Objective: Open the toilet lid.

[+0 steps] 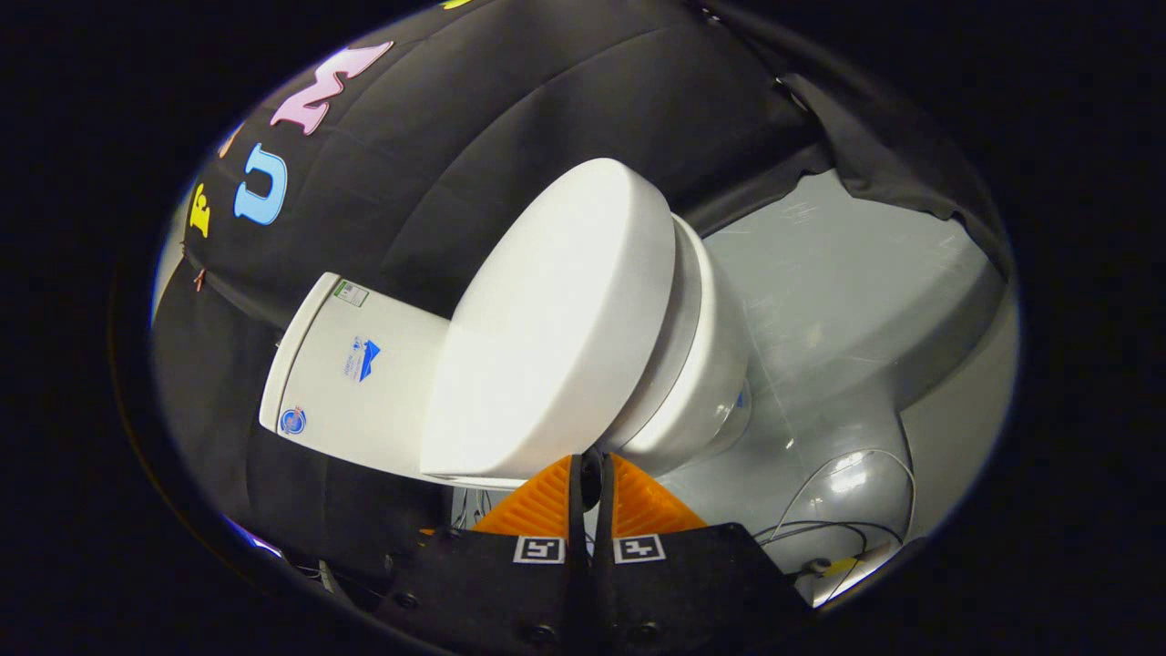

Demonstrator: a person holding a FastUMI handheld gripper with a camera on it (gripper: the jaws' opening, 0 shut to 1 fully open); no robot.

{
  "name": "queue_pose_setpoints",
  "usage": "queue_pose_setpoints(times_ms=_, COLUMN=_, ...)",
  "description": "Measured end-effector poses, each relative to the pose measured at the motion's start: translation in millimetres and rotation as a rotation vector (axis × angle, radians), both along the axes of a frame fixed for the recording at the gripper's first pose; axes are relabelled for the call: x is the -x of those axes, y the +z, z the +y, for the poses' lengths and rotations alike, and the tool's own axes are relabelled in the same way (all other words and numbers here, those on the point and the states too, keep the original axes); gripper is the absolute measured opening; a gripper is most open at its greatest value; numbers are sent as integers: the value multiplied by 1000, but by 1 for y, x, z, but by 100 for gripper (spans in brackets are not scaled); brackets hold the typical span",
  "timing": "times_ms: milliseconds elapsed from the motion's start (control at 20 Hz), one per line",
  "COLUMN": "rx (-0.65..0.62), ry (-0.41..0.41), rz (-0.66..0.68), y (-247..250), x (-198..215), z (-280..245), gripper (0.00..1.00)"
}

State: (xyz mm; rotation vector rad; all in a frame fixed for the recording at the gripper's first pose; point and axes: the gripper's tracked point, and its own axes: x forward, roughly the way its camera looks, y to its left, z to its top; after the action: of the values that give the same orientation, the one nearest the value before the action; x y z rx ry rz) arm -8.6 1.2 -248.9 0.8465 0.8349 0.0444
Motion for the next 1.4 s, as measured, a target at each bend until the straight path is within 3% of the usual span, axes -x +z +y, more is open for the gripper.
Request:
queue_pose_setpoints(times_ms=150, rx=60, ry=31, rz=-16, y=1, x=-1, z=-1, gripper=5)
queue_pose_setpoints(times_ms=450, rx=84, ry=14, rz=-10, y=11, x=-2, z=0, gripper=5)
queue_pose_setpoints(times_ms=1400, rx=187, ry=7, rz=-118, y=99, x=-14, z=20, gripper=5)
